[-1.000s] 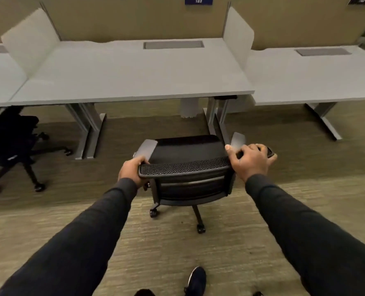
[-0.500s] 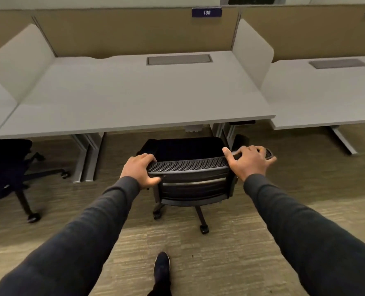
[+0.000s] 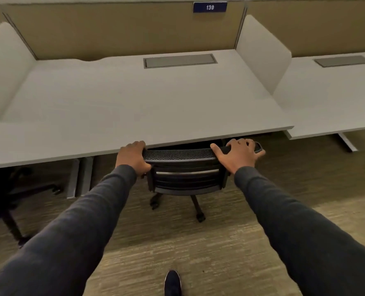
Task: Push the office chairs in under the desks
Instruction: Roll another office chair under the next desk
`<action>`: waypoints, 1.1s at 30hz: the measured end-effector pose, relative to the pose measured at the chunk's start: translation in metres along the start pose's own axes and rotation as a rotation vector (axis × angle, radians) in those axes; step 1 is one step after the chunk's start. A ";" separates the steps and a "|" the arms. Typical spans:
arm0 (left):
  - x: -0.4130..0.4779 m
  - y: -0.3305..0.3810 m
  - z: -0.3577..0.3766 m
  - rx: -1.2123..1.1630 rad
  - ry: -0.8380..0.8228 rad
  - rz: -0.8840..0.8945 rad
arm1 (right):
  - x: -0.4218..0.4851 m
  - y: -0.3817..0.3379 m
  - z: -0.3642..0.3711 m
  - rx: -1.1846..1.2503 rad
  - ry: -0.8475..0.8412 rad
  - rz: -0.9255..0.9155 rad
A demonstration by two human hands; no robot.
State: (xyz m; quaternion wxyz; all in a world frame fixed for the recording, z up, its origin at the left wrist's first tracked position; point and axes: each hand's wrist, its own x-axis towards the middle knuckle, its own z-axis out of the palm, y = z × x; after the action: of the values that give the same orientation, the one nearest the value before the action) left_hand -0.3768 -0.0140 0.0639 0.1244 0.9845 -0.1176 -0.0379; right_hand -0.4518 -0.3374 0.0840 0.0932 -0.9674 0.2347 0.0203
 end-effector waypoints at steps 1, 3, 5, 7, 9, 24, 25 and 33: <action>0.007 -0.004 -0.002 0.006 -0.008 -0.003 | 0.006 -0.006 0.000 -0.001 -0.010 -0.002; 0.020 -0.010 -0.006 0.008 -0.010 -0.012 | 0.018 -0.016 0.001 0.000 -0.018 -0.001; 0.030 -0.016 -0.007 0.018 -0.023 -0.022 | 0.028 -0.023 0.003 -0.009 -0.013 -0.007; 0.034 -0.020 -0.005 0.024 -0.032 -0.025 | 0.037 -0.028 0.006 -0.020 -0.010 -0.024; 0.036 -0.021 0.000 0.008 -0.014 -0.023 | 0.045 -0.027 0.008 -0.020 -0.010 -0.038; 0.038 0.002 -0.004 0.182 -0.056 -0.027 | 0.024 -0.013 0.010 0.052 -0.064 -0.214; 0.037 0.005 -0.005 0.212 -0.064 -0.031 | 0.016 -0.012 0.011 0.038 -0.054 -0.241; 0.016 0.057 0.021 0.326 0.113 0.234 | -0.058 0.017 0.029 0.035 0.006 -0.328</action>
State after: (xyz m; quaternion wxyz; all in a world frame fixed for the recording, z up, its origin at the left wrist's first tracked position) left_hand -0.3763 -0.0765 0.0576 -0.0267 0.9718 -0.2283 0.0516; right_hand -0.5112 -0.3205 0.0579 0.1115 -0.9910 0.0743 -0.0024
